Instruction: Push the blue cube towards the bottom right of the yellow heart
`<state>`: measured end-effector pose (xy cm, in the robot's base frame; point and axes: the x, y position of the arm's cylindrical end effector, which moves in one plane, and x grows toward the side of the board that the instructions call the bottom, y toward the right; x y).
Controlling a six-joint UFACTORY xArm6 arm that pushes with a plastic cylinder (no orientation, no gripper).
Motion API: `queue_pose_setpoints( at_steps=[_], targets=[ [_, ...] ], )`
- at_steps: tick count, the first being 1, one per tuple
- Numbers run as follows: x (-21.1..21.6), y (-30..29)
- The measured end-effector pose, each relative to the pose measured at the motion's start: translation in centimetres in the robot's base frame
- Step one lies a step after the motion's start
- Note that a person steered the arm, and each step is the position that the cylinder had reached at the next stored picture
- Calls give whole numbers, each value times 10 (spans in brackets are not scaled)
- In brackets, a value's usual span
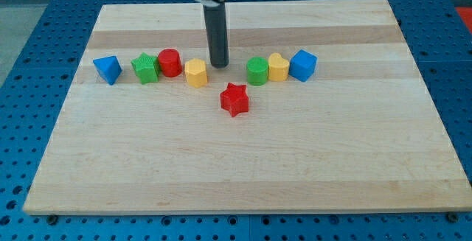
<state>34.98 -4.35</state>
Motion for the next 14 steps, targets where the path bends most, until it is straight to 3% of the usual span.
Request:
queue_pose_setpoints(
  at_steps=[1,3,6,8,9,10,11,13,14],
  targets=[
    [-17,33],
    [-4,117],
    [70,125],
    [21,136],
    [32,165],
    [78,171],
    [100,143],
    [100,177],
    [93,127]
  ],
)
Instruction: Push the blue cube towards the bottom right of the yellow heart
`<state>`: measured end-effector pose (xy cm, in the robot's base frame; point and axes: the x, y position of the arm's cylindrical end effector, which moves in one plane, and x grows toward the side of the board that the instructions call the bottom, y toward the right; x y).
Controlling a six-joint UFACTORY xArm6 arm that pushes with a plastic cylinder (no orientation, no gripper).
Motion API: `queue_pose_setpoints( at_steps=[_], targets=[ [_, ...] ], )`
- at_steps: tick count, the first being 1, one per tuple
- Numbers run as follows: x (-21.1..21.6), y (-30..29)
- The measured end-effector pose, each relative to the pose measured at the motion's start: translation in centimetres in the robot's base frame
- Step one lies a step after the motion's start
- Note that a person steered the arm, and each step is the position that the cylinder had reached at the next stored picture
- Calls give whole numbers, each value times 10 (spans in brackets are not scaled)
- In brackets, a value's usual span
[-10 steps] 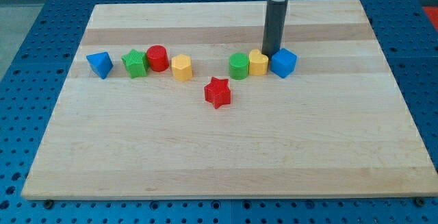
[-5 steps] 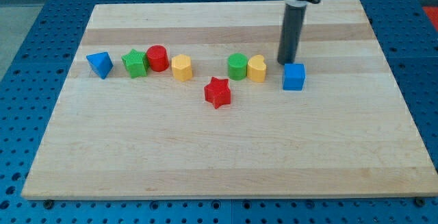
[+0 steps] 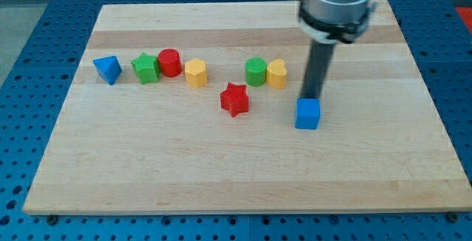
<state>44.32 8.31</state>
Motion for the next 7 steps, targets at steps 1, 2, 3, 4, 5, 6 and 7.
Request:
queue_pose_setpoints(
  at_steps=[1,2,3,4,5,6,7],
  targets=[
    [-10,-57],
    [-14,-110],
    [-14,-133],
    [-32,-153],
    [-44,-204],
    [-21,-228],
    [8,-204]
  ],
)
